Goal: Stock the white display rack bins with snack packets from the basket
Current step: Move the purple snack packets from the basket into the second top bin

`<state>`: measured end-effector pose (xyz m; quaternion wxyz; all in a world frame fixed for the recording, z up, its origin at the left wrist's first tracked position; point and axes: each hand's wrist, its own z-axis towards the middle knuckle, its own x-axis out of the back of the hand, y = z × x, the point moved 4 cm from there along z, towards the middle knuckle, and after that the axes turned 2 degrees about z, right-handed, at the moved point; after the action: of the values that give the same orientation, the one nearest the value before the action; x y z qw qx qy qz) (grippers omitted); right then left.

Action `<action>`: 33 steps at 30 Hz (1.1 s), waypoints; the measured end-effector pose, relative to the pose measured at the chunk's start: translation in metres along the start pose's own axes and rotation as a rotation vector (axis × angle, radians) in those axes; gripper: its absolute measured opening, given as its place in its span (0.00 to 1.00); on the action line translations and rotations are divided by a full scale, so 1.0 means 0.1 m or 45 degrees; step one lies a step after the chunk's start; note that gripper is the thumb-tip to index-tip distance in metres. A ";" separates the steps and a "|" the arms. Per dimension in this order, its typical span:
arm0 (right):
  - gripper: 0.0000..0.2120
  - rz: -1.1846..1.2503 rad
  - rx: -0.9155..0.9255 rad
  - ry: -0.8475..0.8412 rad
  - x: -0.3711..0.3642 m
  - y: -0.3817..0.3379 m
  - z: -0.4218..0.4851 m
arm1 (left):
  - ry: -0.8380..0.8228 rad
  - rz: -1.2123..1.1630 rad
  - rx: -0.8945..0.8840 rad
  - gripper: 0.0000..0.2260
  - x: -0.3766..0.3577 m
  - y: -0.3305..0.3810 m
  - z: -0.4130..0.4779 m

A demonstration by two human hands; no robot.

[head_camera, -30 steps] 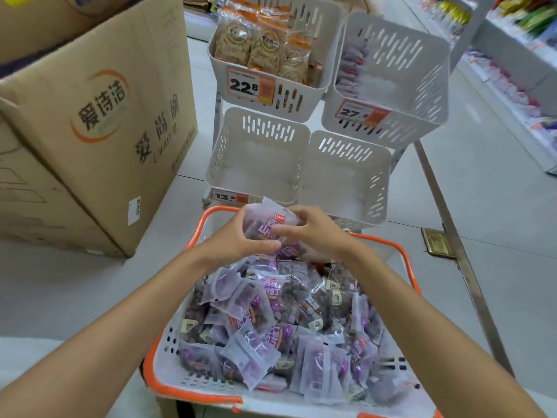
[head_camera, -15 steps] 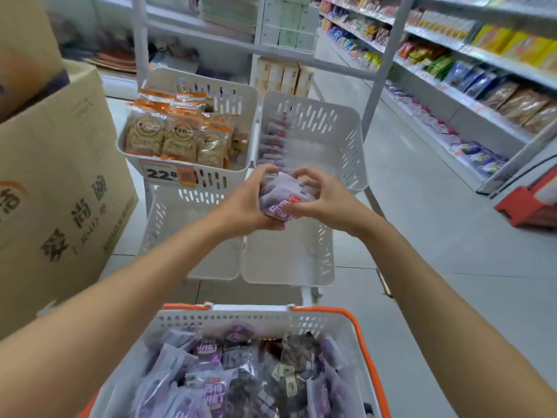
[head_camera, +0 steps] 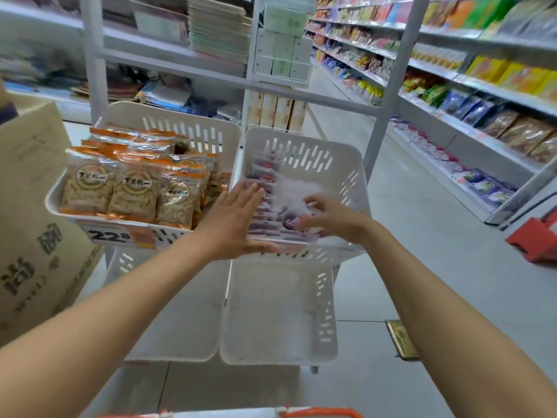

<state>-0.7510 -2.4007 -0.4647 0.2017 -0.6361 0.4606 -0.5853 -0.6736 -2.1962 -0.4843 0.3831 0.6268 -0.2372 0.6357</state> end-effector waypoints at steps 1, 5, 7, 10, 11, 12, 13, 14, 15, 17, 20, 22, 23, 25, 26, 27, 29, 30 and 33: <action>0.30 0.023 -0.070 -0.107 -0.02 0.03 0.00 | 0.022 0.004 -0.004 0.57 -0.01 0.00 0.00; 0.27 -0.100 0.004 -0.069 -0.05 0.07 0.08 | 0.051 0.027 -0.025 0.54 -0.02 0.03 0.01; 0.25 -0.214 0.103 0.040 -0.10 0.04 0.14 | 0.060 0.008 -0.027 0.54 -0.01 0.03 0.00; 0.29 -0.098 0.077 0.005 -0.09 0.02 0.19 | 0.060 -0.020 -0.021 0.53 0.00 0.04 -0.02; 0.30 -0.026 0.033 -0.031 -0.08 0.03 0.19 | 0.056 -0.022 -0.017 0.53 0.00 0.04 -0.02; 0.31 0.002 -0.001 -0.058 -0.09 0.03 0.19 | 0.055 -0.022 -0.016 0.52 0.00 0.05 -0.01; 0.31 -0.025 -0.003 -0.057 -0.10 0.05 0.21 | 0.058 -0.021 -0.015 0.52 0.00 0.05 -0.01; 0.29 -0.082 0.027 -0.028 -0.12 0.06 0.24 | 0.065 -0.019 -0.015 0.52 0.00 0.05 -0.01; 0.26 -0.133 0.065 0.018 -0.12 0.07 0.26 | 0.073 -0.018 -0.013 0.52 0.00 0.05 -0.01; 0.19 -0.188 0.131 0.076 -0.11 0.05 0.29 | 0.079 -0.024 -0.011 0.51 -0.01 0.03 0.00; 0.15 -0.301 0.139 0.061 -0.04 0.03 0.33 | 0.081 -0.035 -0.012 0.51 -0.02 0.02 -0.01; 0.16 -0.228 0.062 -0.076 -0.04 0.07 0.32 | 0.086 -0.036 -0.013 0.50 -0.02 0.03 -0.01; 0.17 -0.150 0.020 -0.141 -0.06 0.09 0.31 | 0.088 -0.033 -0.014 0.50 -0.02 0.03 -0.01; 0.18 -0.072 0.006 -0.145 -0.08 0.14 0.33 | 0.094 -0.028 -0.013 0.50 -0.02 0.03 -0.01; 0.20 -0.091 0.024 -0.100 -0.08 0.16 0.35 | 0.098 -0.029 -0.013 0.50 -0.02 0.03 -0.01; 0.21 -0.118 0.044 -0.066 -0.09 0.17 0.36 | 0.105 -0.032 -0.013 0.50 -0.02 0.03 -0.01; 0.23 -0.110 0.052 -0.058 -0.14 0.18 0.36 | 0.113 -0.051 -0.015 0.50 -0.01 0.03 -0.03; 0.24 -0.078 0.044 -0.050 -0.15 0.17 0.33 | 0.113 -0.067 -0.018 0.51 0.00 0.04 -0.03; 0.27 -0.072 0.129 0.174 -0.11 0.03 0.12 | 0.150 -0.128 0.000 0.48 0.04 0.06 -0.07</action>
<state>-0.7401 -2.3963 -0.4765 0.1853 -0.5964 0.4250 -0.6553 -0.6817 -2.1936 -0.4798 0.4277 0.5994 -0.1824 0.6515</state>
